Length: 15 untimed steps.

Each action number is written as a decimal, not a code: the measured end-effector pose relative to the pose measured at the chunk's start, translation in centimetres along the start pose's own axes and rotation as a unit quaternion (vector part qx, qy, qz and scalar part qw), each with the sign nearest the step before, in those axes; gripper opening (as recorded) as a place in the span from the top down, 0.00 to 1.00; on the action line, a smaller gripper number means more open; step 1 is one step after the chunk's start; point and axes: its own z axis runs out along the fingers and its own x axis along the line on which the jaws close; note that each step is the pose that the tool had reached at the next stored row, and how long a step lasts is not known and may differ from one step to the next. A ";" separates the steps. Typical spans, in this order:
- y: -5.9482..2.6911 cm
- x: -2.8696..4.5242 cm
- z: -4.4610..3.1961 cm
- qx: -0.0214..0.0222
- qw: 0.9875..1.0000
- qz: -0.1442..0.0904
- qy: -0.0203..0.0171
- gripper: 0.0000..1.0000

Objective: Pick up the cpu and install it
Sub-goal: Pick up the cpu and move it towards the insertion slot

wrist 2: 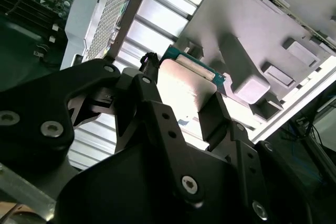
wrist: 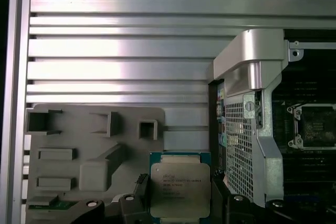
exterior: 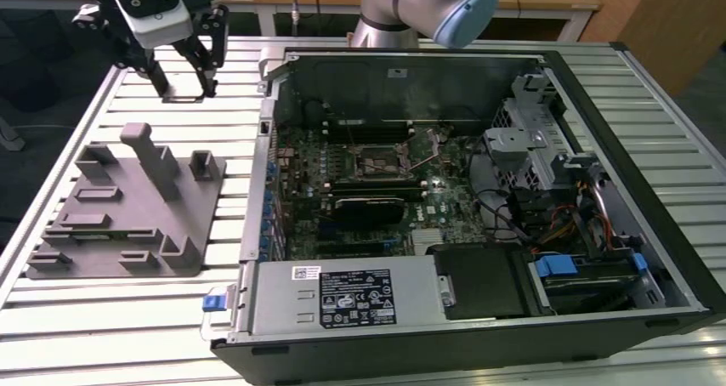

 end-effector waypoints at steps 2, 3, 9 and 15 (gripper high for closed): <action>0.02 -0.21 0.01 0.000 1.000 0.000 0.000 0.45; 0.03 -0.32 0.01 0.000 1.000 0.000 0.000 0.45; 0.10 -0.91 0.03 0.000 1.000 0.000 0.000 0.45; 0.17 -1.48 0.05 0.000 1.000 0.000 0.000 0.45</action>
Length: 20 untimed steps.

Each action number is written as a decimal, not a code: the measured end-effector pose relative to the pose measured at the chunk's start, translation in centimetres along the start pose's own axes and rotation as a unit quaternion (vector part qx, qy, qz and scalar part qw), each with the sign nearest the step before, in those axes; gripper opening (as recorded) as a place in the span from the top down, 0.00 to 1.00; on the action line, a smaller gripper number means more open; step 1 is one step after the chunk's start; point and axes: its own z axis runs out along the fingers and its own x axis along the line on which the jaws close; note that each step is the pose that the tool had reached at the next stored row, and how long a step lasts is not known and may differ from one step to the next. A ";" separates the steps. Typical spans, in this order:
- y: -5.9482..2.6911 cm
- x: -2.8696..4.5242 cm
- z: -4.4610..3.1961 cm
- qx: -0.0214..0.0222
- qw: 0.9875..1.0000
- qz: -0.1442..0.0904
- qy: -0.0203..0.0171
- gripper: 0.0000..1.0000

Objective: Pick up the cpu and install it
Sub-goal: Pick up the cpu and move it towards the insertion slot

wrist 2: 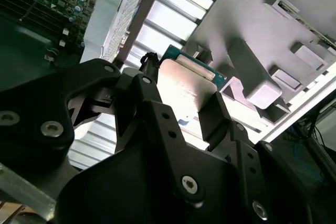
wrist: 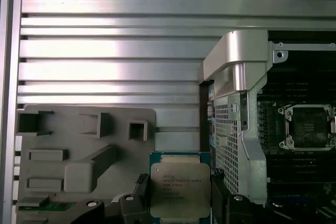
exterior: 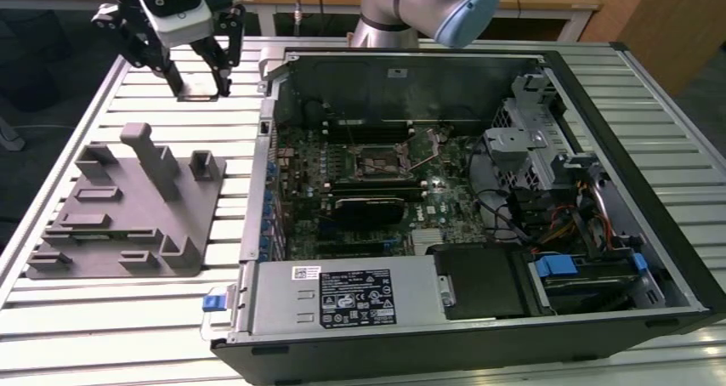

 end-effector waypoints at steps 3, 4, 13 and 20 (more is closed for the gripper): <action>0.03 -0.29 0.01 0.000 1.000 0.000 0.000 0.45; 0.04 -0.39 0.01 0.000 1.000 0.000 0.000 0.45; 0.13 -1.27 0.04 0.000 1.000 0.000 0.000 0.45; 0.20 -1.96 0.06 0.000 1.000 0.000 0.000 0.45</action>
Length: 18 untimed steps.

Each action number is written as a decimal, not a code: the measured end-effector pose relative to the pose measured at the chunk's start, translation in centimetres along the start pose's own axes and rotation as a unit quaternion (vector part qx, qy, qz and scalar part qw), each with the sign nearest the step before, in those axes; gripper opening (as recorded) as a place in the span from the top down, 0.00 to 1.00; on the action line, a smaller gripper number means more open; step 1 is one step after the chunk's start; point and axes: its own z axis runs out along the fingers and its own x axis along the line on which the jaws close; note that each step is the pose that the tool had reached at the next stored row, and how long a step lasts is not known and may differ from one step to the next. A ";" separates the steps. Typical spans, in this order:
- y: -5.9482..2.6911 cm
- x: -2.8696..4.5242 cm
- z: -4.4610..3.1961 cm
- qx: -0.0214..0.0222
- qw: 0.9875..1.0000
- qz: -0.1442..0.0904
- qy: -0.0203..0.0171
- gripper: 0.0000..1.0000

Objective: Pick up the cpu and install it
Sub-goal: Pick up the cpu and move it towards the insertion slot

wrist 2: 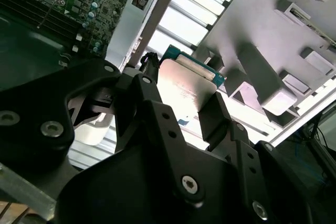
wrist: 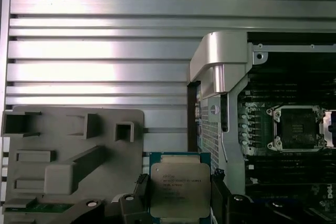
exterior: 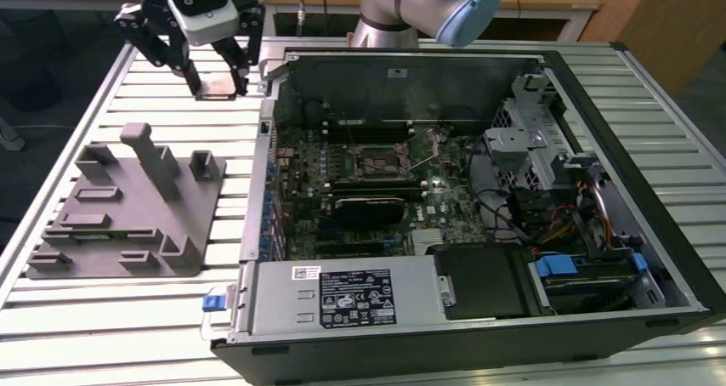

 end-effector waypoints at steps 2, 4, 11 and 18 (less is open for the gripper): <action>0.02 -0.19 0.00 0.000 1.000 0.000 0.000 0.45; 0.04 -0.37 0.01 0.000 1.000 0.000 0.000 0.45; 0.11 -1.00 0.03 0.000 1.000 0.000 0.000 0.45; 0.19 -1.63 0.05 0.000 1.000 0.000 0.000 0.45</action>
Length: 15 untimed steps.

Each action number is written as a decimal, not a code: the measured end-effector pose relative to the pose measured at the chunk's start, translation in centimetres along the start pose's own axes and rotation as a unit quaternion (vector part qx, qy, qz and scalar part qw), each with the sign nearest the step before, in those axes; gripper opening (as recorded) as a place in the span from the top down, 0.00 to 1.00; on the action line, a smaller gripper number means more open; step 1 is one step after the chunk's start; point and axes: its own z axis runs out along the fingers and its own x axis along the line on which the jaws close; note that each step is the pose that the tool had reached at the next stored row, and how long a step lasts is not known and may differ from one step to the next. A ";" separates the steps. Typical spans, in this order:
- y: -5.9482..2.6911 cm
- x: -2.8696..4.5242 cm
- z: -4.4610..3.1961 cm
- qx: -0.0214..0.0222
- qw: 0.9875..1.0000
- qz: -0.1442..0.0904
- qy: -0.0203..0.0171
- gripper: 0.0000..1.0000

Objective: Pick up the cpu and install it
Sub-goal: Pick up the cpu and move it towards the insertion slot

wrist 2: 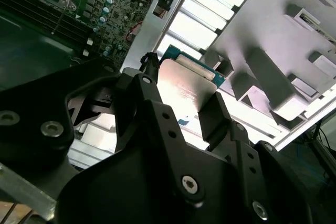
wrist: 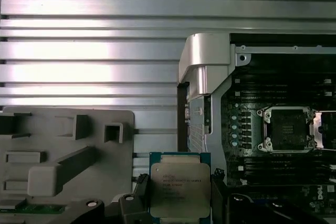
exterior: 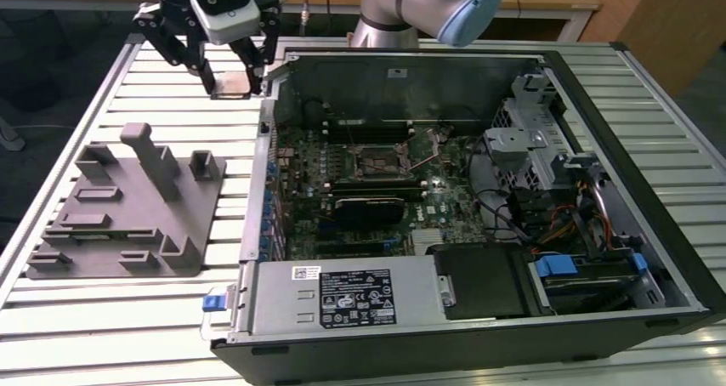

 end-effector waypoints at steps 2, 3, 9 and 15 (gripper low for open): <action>0.02 -0.19 0.01 0.000 1.000 0.000 0.000 0.45; 0.04 -0.29 0.01 0.000 1.000 0.000 0.000 0.45; 0.11 -0.90 0.04 0.000 1.000 0.000 0.000 0.45; 0.19 -1.69 0.06 0.000 1.000 0.000 0.000 0.45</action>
